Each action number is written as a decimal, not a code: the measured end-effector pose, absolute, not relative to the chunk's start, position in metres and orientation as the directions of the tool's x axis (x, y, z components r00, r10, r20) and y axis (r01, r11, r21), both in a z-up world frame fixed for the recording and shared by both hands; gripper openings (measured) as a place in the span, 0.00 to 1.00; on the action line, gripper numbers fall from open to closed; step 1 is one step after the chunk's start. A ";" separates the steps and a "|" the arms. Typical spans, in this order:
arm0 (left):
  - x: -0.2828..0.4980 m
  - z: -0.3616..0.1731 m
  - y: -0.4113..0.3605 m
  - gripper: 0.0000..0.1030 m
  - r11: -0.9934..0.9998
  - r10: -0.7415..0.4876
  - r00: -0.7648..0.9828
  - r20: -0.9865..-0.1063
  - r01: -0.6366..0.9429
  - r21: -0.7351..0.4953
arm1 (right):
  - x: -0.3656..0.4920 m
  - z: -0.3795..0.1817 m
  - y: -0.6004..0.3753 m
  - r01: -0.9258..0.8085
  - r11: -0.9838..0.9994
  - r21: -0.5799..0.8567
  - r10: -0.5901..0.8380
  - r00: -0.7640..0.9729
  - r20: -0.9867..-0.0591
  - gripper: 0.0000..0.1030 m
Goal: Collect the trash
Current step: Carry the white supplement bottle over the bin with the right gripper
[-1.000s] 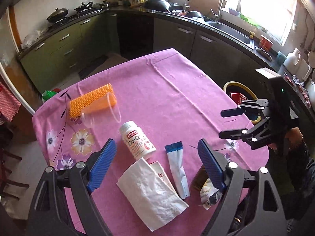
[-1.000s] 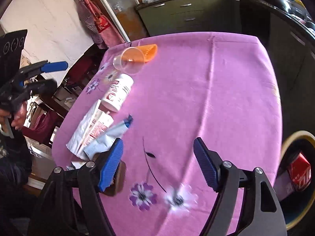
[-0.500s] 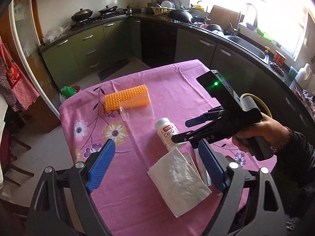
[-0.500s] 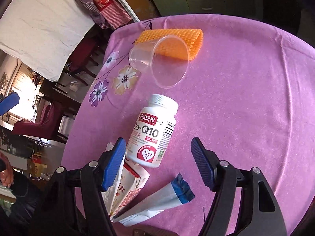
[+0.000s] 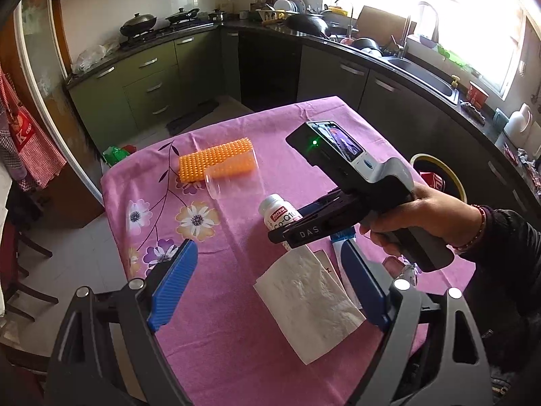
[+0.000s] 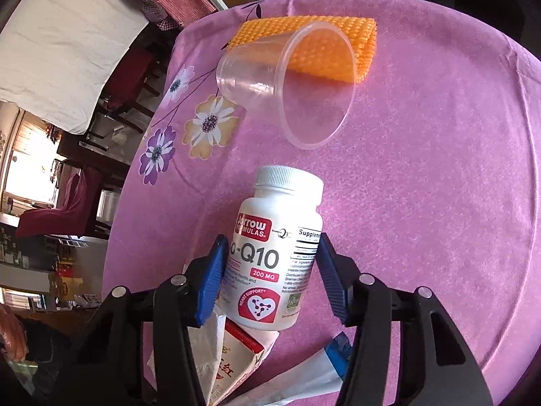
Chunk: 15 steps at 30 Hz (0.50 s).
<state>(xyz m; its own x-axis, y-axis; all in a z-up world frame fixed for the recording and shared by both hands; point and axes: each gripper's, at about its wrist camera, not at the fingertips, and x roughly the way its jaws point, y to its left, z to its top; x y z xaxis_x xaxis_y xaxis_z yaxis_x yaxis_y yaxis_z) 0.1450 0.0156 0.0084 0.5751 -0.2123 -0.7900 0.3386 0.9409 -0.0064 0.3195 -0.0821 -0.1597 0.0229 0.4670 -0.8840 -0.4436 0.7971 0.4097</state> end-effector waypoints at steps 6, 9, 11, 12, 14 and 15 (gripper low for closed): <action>0.144 0.005 0.008 0.80 0.935 -0.218 0.563 -0.797 0.355 -0.005 | 0.313 -0.152 -0.106 -0.431 0.782 0.451 0.514 0.036 -0.857 0.48; 0.145 0.004 0.004 0.80 0.932 -0.221 0.559 -0.799 0.362 -0.005 | 0.311 -0.146 -0.123 -0.417 0.773 0.479 0.542 0.043 -0.839 0.48; 0.145 0.003 -0.001 0.80 0.928 -0.224 0.555 -0.801 0.373 -0.001 | 0.309 -0.139 -0.141 -0.400 0.763 0.508 0.572 0.051 -0.819 0.47; 0.145 0.003 -0.003 0.80 0.926 -0.226 0.554 -0.802 0.378 0.000 | 0.307 -0.136 -0.152 -0.390 0.756 0.525 0.588 0.055 -0.807 0.47; 0.145 0.001 -0.009 0.80 0.920 -0.231 0.548 -0.804 0.392 0.003 | 0.302 -0.130 -0.171 -0.373 0.750 0.546 0.609 0.067 -0.790 0.47; 0.146 0.001 -0.013 0.80 0.917 -0.233 0.546 -0.805 0.399 0.005 | 0.299 -0.128 -0.184 -0.361 0.745 0.560 0.622 0.073 -0.780 0.47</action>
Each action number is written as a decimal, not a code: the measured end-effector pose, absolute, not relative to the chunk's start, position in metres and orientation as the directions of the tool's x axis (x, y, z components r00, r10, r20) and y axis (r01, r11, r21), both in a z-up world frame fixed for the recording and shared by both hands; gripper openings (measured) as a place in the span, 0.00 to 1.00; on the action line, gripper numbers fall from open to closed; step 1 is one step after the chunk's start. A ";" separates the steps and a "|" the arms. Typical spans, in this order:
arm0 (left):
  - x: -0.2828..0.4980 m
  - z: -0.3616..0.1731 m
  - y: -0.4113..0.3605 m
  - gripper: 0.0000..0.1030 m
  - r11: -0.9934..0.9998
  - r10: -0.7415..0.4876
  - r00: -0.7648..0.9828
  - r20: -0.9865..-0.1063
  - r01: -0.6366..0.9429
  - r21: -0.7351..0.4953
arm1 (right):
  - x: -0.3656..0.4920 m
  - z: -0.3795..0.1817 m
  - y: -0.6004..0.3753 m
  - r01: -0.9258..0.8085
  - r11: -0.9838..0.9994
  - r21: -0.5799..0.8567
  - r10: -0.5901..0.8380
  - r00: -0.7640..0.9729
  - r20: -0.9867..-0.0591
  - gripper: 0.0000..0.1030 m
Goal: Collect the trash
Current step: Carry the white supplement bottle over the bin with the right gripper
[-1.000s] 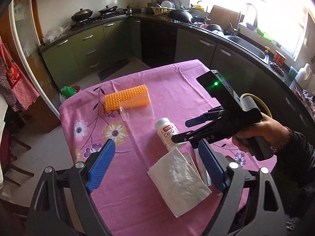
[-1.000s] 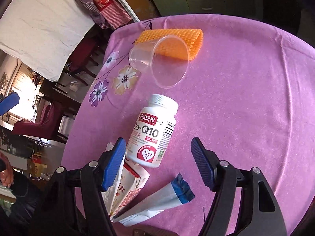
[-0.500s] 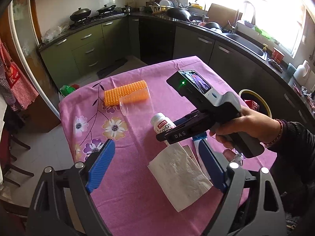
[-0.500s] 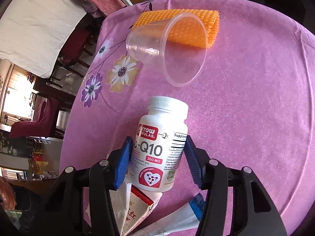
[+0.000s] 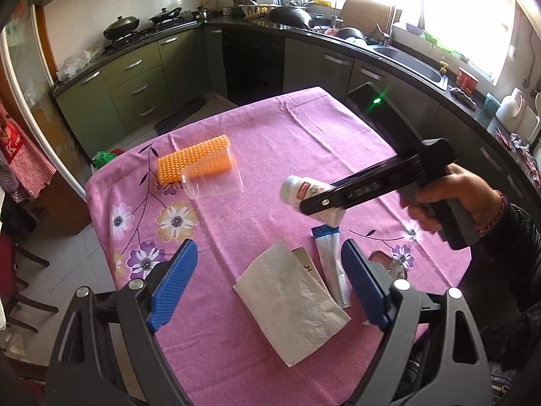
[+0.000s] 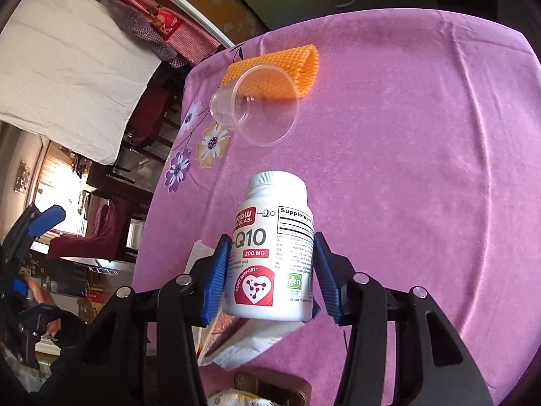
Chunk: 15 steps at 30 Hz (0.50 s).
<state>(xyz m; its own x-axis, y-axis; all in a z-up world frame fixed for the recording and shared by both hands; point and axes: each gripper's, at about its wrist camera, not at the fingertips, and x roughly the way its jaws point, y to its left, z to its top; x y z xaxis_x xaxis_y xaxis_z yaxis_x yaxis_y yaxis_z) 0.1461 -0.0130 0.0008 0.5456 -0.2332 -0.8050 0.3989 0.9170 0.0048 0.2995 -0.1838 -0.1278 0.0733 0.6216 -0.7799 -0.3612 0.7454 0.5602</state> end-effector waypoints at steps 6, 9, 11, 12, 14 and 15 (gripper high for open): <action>0.148 -0.001 -0.032 0.80 0.904 -0.247 0.535 -0.808 0.427 0.006 | 0.285 -0.118 -0.236 -0.329 0.752 0.572 0.632 0.113 -0.766 0.47; 0.149 -0.002 -0.042 0.80 0.896 -0.252 0.528 -0.811 0.445 0.011 | 0.276 -0.114 -0.254 -0.330 0.756 0.565 0.628 0.125 -0.768 0.47; 0.148 -0.002 -0.050 0.80 0.888 -0.255 0.523 -0.813 0.459 0.017 | 0.269 -0.109 -0.270 -0.327 0.757 0.566 0.630 0.137 -0.764 0.47; 0.148 -0.002 -0.052 0.80 0.885 -0.256 0.522 -0.814 0.464 0.019 | 0.265 -0.107 -0.279 -0.323 0.759 0.566 0.630 0.147 -0.762 0.47; 0.146 -0.002 -0.057 0.80 0.877 -0.261 0.517 -0.816 0.480 0.024 | 0.259 -0.101 -0.304 -0.300 0.772 0.561 0.624 0.184 -0.760 0.47; 0.145 -0.002 -0.060 0.80 0.871 -0.264 0.513 -0.817 0.490 0.027 | 0.257 -0.098 -0.323 -0.278 0.783 0.557 0.615 0.211 -0.760 0.47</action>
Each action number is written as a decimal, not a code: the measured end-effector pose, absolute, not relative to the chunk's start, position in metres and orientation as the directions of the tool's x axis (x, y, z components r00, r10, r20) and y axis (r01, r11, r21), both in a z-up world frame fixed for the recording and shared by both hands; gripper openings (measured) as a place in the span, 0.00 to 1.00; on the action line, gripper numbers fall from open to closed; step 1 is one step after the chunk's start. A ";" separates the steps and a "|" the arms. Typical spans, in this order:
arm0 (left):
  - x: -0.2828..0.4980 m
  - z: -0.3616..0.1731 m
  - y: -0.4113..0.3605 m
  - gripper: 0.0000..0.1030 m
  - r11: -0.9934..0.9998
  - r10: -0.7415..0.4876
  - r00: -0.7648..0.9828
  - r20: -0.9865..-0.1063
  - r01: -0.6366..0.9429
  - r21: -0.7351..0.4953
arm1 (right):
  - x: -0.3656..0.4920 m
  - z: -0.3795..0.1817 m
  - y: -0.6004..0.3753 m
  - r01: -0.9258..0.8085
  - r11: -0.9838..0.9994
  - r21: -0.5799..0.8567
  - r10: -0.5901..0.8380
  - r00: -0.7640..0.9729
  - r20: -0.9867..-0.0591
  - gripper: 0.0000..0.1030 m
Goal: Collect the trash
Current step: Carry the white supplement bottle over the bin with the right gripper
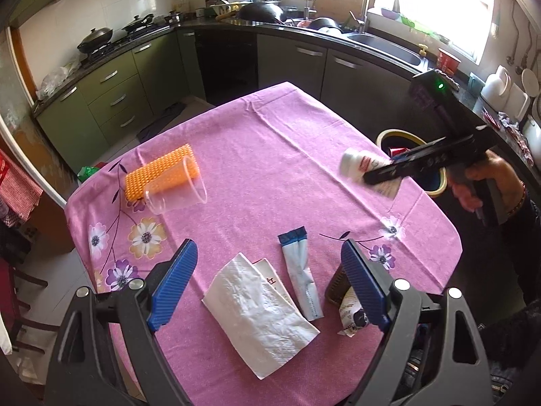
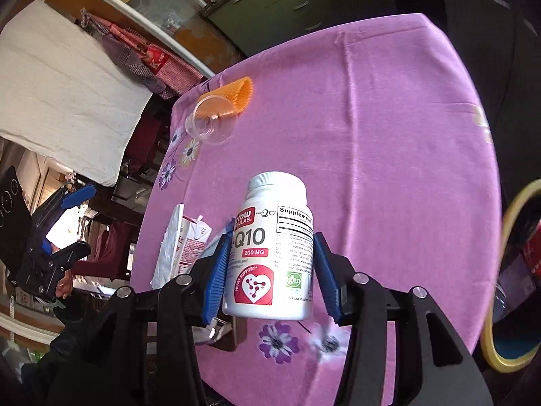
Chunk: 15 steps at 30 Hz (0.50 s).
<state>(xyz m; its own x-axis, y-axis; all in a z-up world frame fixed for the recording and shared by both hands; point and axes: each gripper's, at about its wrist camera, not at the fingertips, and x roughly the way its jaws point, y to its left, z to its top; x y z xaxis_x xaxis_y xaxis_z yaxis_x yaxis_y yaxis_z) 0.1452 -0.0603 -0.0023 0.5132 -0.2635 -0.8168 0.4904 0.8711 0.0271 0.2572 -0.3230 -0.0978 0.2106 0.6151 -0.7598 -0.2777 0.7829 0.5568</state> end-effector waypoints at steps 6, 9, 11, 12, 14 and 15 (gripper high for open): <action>0.142 -0.008 -0.074 0.80 0.847 -0.285 0.490 -0.824 0.531 0.023 | 0.248 -0.094 -0.453 -0.053 0.872 0.487 0.470 0.374 -0.800 0.47; 0.143 -0.013 -0.083 0.80 0.834 -0.303 0.469 -0.829 0.551 0.007 | 0.251 -0.107 -0.506 0.067 0.904 0.422 0.363 0.402 -0.841 0.47; 0.142 -0.016 -0.088 0.80 0.829 -0.303 0.462 -0.833 0.559 0.008 | 0.254 -0.118 -0.529 0.122 0.911 0.393 0.320 0.393 -0.862 0.47; 0.142 -0.017 -0.090 0.80 0.826 -0.304 0.458 -0.836 0.564 0.009 | 0.256 -0.127 -0.539 0.145 0.917 0.372 0.295 0.384 -0.875 0.47; 0.141 -0.019 -0.096 0.80 0.819 -0.305 0.448 -0.840 0.574 0.009 | 0.260 -0.141 -0.546 0.166 0.919 0.358 0.279 0.367 -0.887 0.47; 0.140 -0.020 -0.099 0.80 0.815 -0.306 0.442 -0.843 0.580 0.008 | 0.264 -0.150 -0.549 0.172 0.924 0.341 0.265 0.353 -0.897 0.47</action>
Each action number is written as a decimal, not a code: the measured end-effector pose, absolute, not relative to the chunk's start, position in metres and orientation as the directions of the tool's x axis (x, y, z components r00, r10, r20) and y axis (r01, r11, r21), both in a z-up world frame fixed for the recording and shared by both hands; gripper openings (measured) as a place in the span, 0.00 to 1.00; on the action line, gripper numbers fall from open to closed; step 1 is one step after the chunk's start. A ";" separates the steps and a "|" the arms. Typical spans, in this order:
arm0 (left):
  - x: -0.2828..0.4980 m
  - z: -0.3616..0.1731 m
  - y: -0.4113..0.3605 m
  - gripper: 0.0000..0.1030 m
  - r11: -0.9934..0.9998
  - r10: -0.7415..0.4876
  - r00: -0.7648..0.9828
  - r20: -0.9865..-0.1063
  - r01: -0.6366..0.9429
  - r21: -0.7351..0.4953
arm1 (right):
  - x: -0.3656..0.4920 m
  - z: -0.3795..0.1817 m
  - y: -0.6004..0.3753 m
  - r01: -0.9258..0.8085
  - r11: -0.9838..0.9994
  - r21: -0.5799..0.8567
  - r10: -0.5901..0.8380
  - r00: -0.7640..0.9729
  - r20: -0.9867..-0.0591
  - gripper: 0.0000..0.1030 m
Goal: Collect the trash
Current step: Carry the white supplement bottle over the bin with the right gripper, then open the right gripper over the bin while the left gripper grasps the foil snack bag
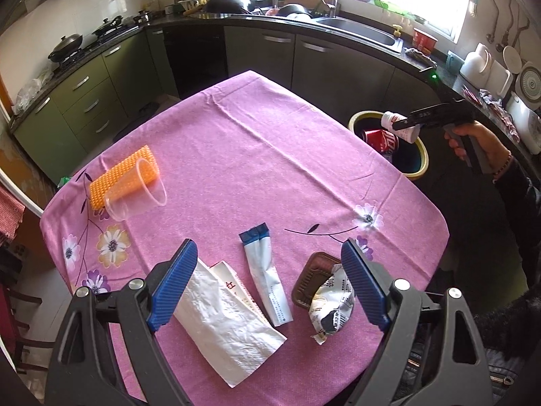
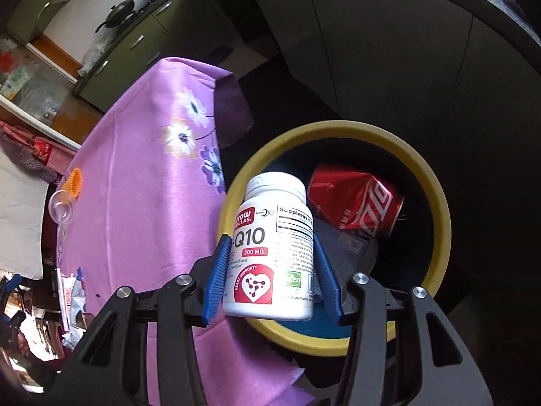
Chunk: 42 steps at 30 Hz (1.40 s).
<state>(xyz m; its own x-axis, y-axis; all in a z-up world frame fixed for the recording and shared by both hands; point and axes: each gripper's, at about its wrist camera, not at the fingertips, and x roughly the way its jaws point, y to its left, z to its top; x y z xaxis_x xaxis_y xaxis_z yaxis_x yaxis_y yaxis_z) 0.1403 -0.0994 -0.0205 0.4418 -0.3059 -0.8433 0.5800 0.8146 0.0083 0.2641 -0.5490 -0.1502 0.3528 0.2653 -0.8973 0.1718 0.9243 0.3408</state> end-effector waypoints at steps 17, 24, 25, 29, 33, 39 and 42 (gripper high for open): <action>0.111 -0.071 -0.137 0.80 0.640 -0.321 0.246 -0.914 0.768 -0.018 | 0.218 -0.129 -0.542 0.090 0.914 0.395 0.323 0.427 -0.845 0.70; 0.105 -0.086 -0.146 0.61 0.606 -0.329 0.150 -0.932 0.790 -0.087 | 0.204 -0.129 -0.516 0.027 0.912 0.410 0.365 0.404 -0.838 0.70; 0.106 -0.089 -0.147 0.58 0.607 -0.327 0.132 -0.936 0.788 -0.101 | 0.205 -0.129 -0.514 0.022 0.910 0.414 0.371 0.403 -0.837 0.70; 0.112 -0.100 -0.150 0.48 0.615 -0.313 0.098 -0.945 0.779 -0.123 | 0.208 -0.130 -0.505 -0.001 0.904 0.428 0.392 0.400 -0.828 0.70; 0.113 -0.103 -0.153 0.39 0.612 -0.310 0.077 -0.948 0.779 -0.136 | 0.204 -0.128 -0.500 -0.019 0.900 0.435 0.406 0.394 -0.824 0.70; 0.115 -0.106 -0.157 0.38 0.617 -0.295 0.073 -0.953 0.776 -0.132 | 0.201 -0.133 -0.498 -0.023 0.893 0.449 0.422 0.386 -0.820 0.71; 0.117 -0.105 -0.156 0.35 0.621 -0.302 0.076 -0.950 0.772 -0.136 | 0.197 -0.135 -0.496 -0.025 0.886 0.464 0.436 0.386 -0.813 0.71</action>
